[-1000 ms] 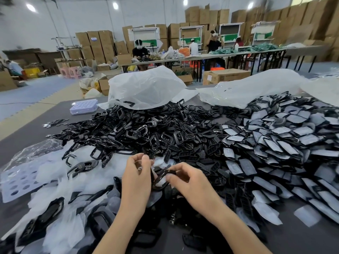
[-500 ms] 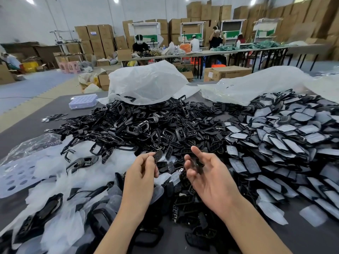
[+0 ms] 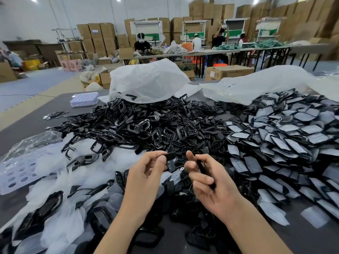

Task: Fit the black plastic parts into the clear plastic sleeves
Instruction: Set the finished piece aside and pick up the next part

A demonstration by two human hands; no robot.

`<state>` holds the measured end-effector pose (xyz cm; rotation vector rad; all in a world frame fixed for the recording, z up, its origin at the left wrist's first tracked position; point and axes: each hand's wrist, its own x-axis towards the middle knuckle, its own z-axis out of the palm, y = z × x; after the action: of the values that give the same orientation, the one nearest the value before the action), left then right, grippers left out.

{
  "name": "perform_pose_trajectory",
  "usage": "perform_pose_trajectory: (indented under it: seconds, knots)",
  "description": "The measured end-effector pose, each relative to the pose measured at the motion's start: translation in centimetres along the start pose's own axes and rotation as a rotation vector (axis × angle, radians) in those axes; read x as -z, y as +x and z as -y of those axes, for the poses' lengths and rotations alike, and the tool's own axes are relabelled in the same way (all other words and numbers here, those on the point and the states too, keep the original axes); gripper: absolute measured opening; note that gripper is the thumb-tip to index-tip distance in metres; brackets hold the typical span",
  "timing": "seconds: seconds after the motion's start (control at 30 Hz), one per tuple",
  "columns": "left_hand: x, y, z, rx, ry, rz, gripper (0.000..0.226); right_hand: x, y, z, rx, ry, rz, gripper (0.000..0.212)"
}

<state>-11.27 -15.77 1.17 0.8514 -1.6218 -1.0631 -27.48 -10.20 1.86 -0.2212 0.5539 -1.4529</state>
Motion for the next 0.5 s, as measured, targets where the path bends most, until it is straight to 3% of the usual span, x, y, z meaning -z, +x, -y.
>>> perform_pose_trajectory:
  seconds: [0.17, 0.23, 0.43, 0.5]
  knots:
    - [-0.2, -1.3, -1.4, -0.104, -0.074, 0.283, 0.016, -0.4, -0.4, -0.3, -0.213, -0.05, 0.047, 0.022]
    - [-0.5, -1.7, -1.4, -0.112, 0.003, 0.35, 0.01, -0.4, -0.5, -0.5, -0.245, -0.155, 0.063, 0.038]
    - [-1.1, -2.1, -1.3, -0.186, 0.179, 0.369, 0.013, 0.3, -0.5, -0.4, -0.265, -0.249, 0.067, 0.055]
    - [-1.2, -2.0, -1.1, -0.154, 0.197, 0.299, 0.012, 0.4, -0.5, -0.3, -0.243, -0.28, 0.103, 0.059]
